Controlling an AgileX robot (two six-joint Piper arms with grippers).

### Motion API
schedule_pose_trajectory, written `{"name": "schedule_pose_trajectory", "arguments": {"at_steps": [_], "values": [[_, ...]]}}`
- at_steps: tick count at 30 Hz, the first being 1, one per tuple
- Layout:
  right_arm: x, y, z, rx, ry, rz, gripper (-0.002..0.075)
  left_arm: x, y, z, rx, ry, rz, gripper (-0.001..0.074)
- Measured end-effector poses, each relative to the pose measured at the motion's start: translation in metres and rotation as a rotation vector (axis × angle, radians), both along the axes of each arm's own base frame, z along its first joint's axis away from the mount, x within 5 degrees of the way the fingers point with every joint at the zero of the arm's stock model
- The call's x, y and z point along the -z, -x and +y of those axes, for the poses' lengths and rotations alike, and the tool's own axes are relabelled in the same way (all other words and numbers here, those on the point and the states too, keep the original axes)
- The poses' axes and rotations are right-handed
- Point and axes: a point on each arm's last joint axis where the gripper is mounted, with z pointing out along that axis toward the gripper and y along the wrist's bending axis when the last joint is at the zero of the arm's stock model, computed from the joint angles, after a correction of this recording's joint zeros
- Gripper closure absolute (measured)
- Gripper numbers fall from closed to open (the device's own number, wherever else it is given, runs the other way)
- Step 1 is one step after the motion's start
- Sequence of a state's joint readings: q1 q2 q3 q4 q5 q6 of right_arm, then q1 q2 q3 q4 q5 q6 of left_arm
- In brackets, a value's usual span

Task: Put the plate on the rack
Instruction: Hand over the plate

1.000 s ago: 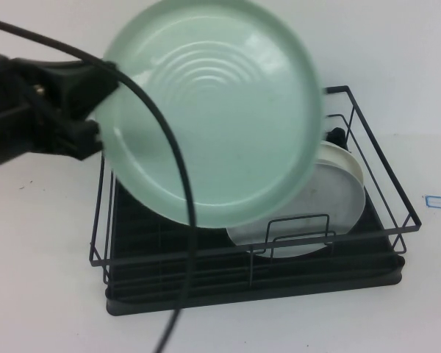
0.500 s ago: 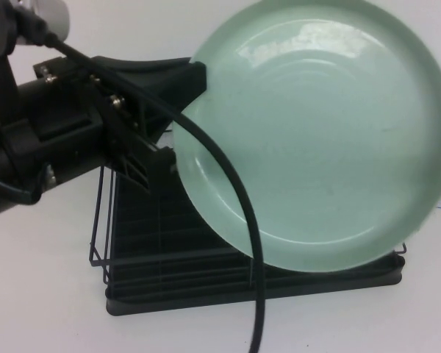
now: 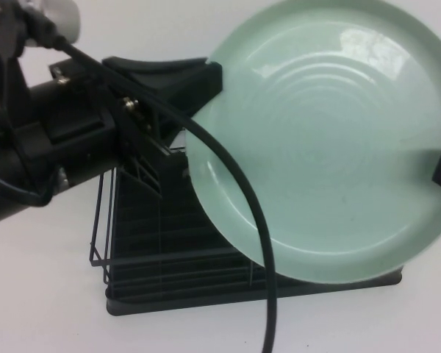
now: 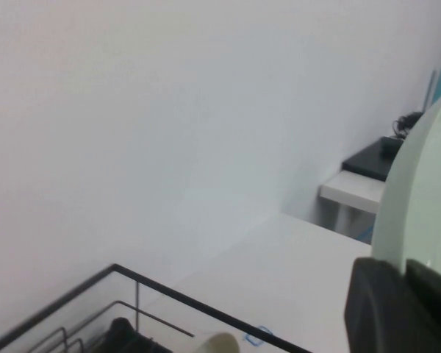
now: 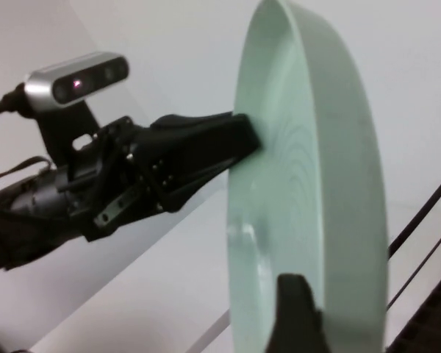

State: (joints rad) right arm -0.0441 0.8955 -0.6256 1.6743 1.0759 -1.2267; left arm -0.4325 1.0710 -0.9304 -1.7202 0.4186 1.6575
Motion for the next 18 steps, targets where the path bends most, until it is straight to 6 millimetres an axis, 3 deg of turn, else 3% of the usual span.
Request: {"name": "schedule_pose_trajectory", "arguments": {"at_steps": [4,8,13,15,18], "values": [[0.004,-0.006,0.002,-0.051,-0.012,0.032,0.0305,0.008,-0.005,-0.008,0.064,-0.009,0.027,0.0731],[-0.004,-0.009,0.003,-0.089,-0.019,0.015,0.0491,0.014,-0.009,-0.012,0.090,-0.024,0.032,0.0731],[-0.010,-0.013,0.002,-0.066,0.040,-0.055,0.0526,0.015,-0.010,-0.013,0.098,-0.074,-0.037,0.0708],[-0.016,-0.013,0.002,-0.062,0.060,-0.102,0.0527,0.014,-0.009,-0.014,0.108,-0.088,-0.064,0.0640],[-0.027,-0.015,0.001,-0.047,0.085,-0.178,0.0541,0.008,-0.003,-0.011,0.110,-0.094,-0.106,0.0460]]}}
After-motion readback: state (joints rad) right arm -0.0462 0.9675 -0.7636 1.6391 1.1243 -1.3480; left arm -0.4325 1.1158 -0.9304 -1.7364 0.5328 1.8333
